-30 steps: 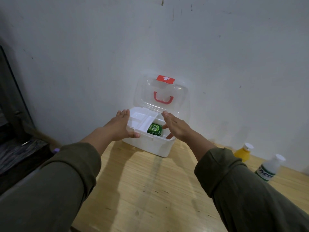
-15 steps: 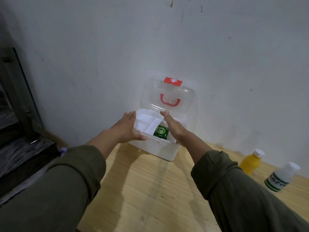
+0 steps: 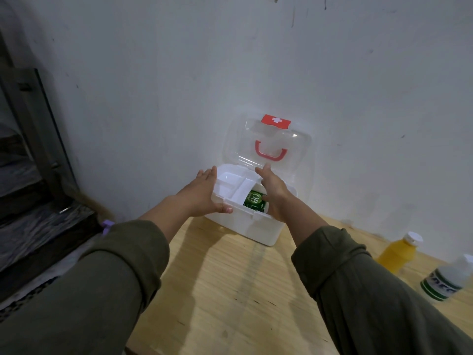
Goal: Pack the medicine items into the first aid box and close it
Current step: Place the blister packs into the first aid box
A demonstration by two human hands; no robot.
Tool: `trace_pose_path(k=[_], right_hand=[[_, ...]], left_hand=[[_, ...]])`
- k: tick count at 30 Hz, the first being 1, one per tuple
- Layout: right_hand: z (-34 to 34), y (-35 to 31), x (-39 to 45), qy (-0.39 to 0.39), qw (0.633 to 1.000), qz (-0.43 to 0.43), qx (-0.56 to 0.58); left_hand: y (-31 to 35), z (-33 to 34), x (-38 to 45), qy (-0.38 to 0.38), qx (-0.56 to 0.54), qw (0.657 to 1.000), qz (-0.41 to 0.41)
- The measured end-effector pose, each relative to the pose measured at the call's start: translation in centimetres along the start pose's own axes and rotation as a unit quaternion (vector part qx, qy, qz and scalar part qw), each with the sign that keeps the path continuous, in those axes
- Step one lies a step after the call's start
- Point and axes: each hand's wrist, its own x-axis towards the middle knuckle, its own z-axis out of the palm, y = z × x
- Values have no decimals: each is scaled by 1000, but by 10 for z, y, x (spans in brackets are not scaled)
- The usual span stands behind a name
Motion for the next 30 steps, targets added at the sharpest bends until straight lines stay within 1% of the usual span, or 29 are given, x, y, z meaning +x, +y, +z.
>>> trace_pose_path(k=[4, 9, 14, 17, 19, 23, 24, 30], right_hand=[[-2, -1, 3, 51, 996, 26, 67], [-5, 0, 5, 80, 986, 56, 135], [-8, 1, 9, 85, 969, 94, 214], [-1, 4, 11, 79, 960, 101, 249], [1, 4, 12, 81, 962, 99, 240], [-5, 1, 12, 102, 980, 83, 149], [-7, 1, 12, 103, 981, 84, 142], [-9, 4, 11, 70, 974, 113, 184]], left_hand=[[-1, 0, 0, -3, 1, 1000, 0], [0, 0, 0, 0, -1, 1000, -2], [0, 0, 0, -1, -5, 1000, -1], [0, 0, 0, -1, -5, 1000, -2], [0, 0, 0, -3, -4, 1000, -3], [0, -1, 0, -4, -5, 1000, -2], [0, -1, 0, -4, -6, 1000, -1], [0, 0, 0, -4, -5, 1000, -3]])
